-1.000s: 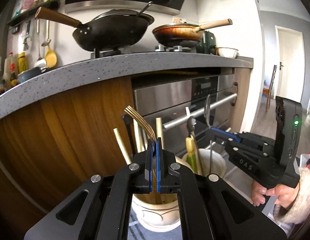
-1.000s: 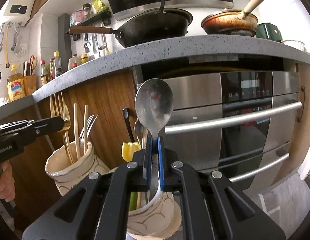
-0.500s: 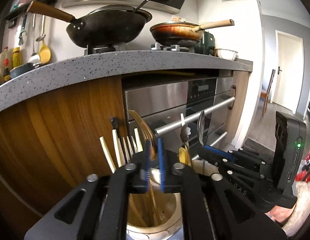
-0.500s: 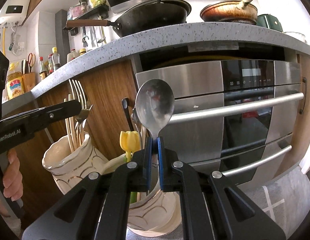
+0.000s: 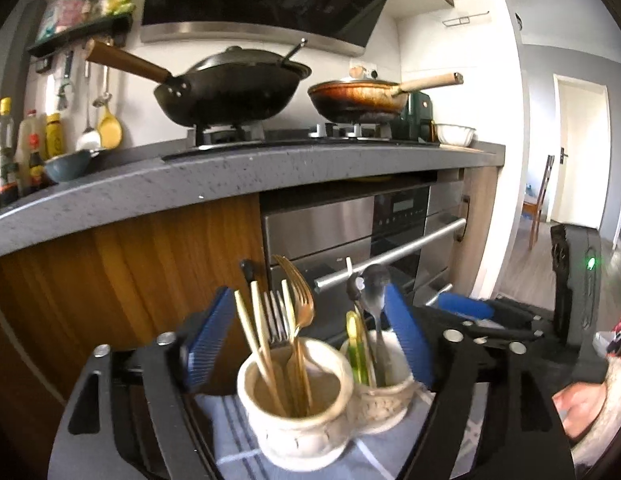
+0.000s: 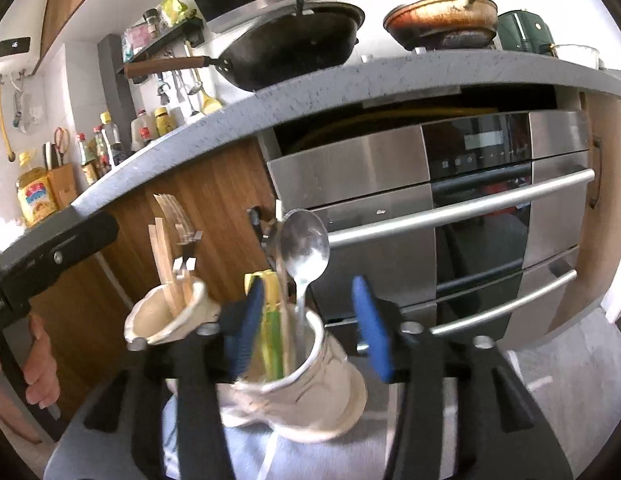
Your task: Organize utensils
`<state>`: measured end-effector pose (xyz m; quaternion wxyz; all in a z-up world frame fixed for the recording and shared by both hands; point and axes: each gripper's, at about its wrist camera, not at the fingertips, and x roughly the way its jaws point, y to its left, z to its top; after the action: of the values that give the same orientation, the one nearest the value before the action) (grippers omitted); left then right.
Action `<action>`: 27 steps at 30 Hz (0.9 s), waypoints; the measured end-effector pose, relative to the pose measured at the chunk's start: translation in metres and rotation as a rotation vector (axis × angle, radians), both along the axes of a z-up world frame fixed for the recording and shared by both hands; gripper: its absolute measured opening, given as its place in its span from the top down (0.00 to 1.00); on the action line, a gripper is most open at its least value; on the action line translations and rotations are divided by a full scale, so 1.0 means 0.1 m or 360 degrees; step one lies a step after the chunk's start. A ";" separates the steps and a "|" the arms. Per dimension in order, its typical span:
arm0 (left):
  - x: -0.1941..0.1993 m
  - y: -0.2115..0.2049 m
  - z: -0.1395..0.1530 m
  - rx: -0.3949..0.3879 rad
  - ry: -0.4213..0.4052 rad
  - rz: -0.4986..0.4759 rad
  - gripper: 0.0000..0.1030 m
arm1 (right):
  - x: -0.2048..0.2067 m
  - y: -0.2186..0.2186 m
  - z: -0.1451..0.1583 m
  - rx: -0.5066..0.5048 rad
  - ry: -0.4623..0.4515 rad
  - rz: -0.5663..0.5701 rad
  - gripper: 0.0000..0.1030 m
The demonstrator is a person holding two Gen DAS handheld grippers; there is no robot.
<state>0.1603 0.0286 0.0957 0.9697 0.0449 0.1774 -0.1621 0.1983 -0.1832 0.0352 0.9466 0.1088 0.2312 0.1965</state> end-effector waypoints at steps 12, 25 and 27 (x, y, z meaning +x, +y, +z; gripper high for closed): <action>-0.74 0.15 -0.23 0.0067 0.0132 0.0183 0.06 | -0.84 -0.03 0.16 -0.0181 0.0037 0.0088 0.06; -0.97 0.14 -0.71 0.0026 0.0134 0.0376 0.05 | -1.17 0.01 -0.12 -0.0246 -0.0113 -0.0008 0.05; -0.98 0.15 -0.75 0.0015 0.0138 0.0368 0.05 | -1.19 0.03 -0.17 -0.0287 -0.0135 -0.0020 0.05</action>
<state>0.0619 0.0437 0.0205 0.9731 0.0217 0.2238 -0.0500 0.0797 -0.1805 0.0180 0.9627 0.0161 0.2071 0.1734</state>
